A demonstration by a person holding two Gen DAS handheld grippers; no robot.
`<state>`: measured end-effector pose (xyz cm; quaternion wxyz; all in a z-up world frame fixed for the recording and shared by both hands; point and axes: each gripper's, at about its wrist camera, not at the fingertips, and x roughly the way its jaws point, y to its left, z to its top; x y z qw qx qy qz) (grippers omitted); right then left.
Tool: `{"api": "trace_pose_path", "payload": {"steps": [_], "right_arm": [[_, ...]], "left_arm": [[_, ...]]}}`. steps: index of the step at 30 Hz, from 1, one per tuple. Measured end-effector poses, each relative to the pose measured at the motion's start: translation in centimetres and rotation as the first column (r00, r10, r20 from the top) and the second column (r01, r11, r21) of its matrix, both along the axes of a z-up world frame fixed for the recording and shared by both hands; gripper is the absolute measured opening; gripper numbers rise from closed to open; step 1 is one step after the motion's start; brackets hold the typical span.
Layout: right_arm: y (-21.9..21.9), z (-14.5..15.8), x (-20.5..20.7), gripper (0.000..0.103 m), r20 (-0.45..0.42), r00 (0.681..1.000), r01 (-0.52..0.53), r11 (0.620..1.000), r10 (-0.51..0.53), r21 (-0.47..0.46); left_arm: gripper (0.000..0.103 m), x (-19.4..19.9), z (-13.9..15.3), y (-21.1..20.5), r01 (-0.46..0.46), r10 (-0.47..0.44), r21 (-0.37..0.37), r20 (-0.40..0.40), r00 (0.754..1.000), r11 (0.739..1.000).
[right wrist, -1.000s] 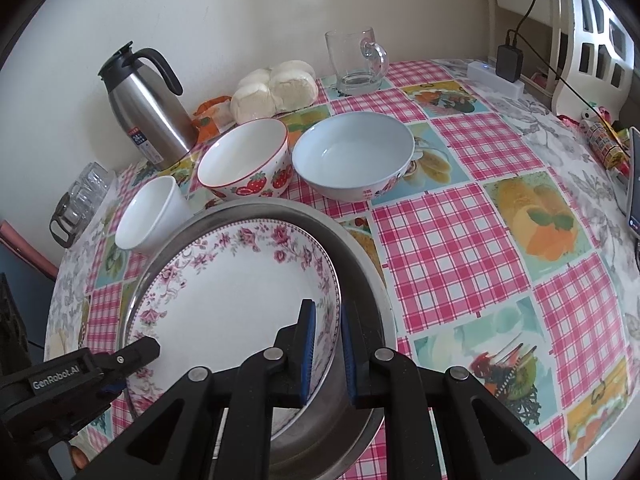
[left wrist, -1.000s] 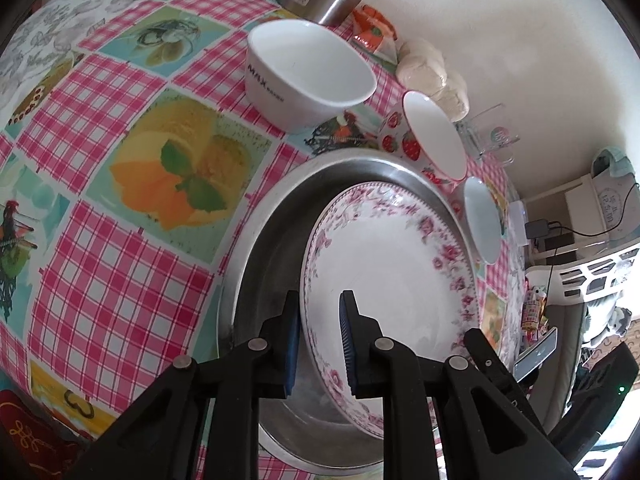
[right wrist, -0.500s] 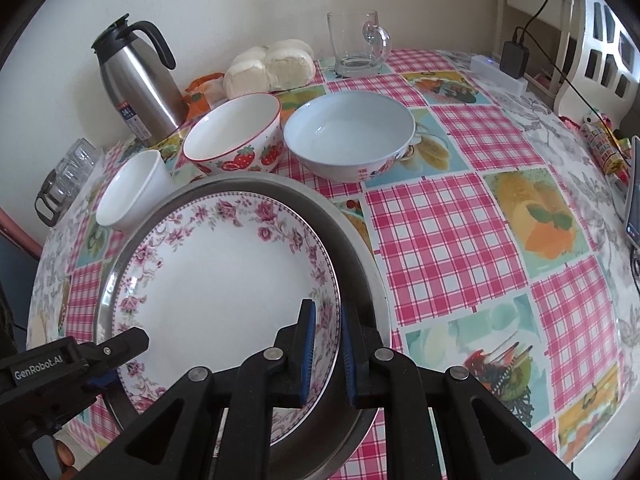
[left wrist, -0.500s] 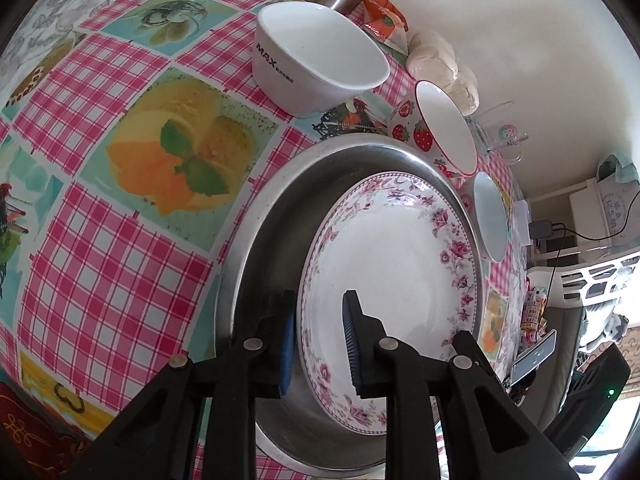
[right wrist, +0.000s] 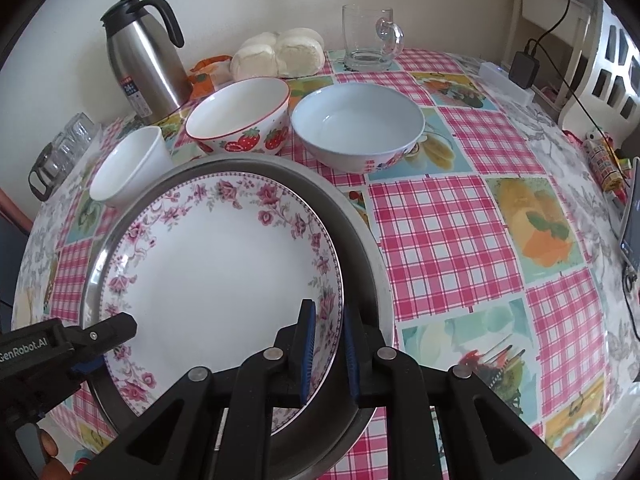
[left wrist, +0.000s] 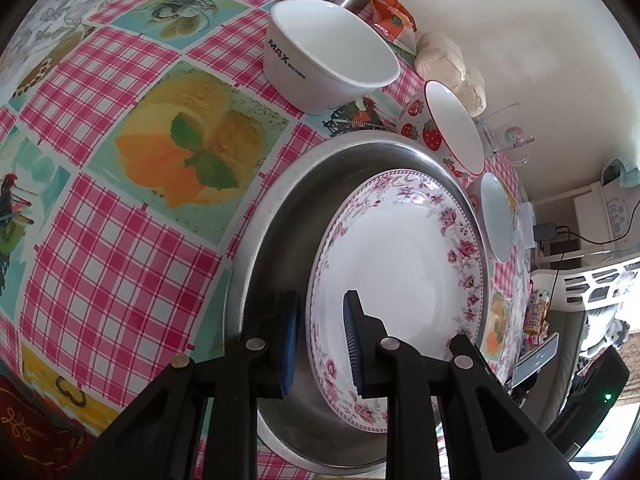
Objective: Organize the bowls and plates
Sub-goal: 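Open both tools to release the floral plate rim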
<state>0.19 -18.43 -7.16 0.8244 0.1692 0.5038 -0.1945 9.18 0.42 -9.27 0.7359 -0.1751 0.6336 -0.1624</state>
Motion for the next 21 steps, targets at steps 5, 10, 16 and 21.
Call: {"api": "trace_pose_path", "payload": {"steps": [5,10,16,21], "right_arm": [[0.4,-0.1,0.0,0.017,-0.022,1.0,-0.014,1.0,0.014,-0.018],[0.4,0.0,0.0,0.016,-0.023,1.0,-0.017,1.0,0.016,-0.014],[0.2,0.2,-0.2,0.015,-0.015,1.0,-0.006,1.0,0.006,-0.007],[-0.2,1.0,-0.5,0.015,0.021,1.0,0.01,1.0,-0.01,-0.02]], "left_arm": [[0.023,-0.2,0.0,-0.4,0.003,-0.003,0.021,0.0,1.0,1.0],[0.023,-0.1,-0.1,-0.3,-0.009,0.009,0.009,-0.004,1.0,1.0],[0.023,-0.2,0.0,-0.1,-0.014,0.014,0.012,-0.015,1.0,1.0],[0.024,-0.4,0.3,-0.4,-0.008,0.008,0.038,-0.009,1.0,0.999]]}}
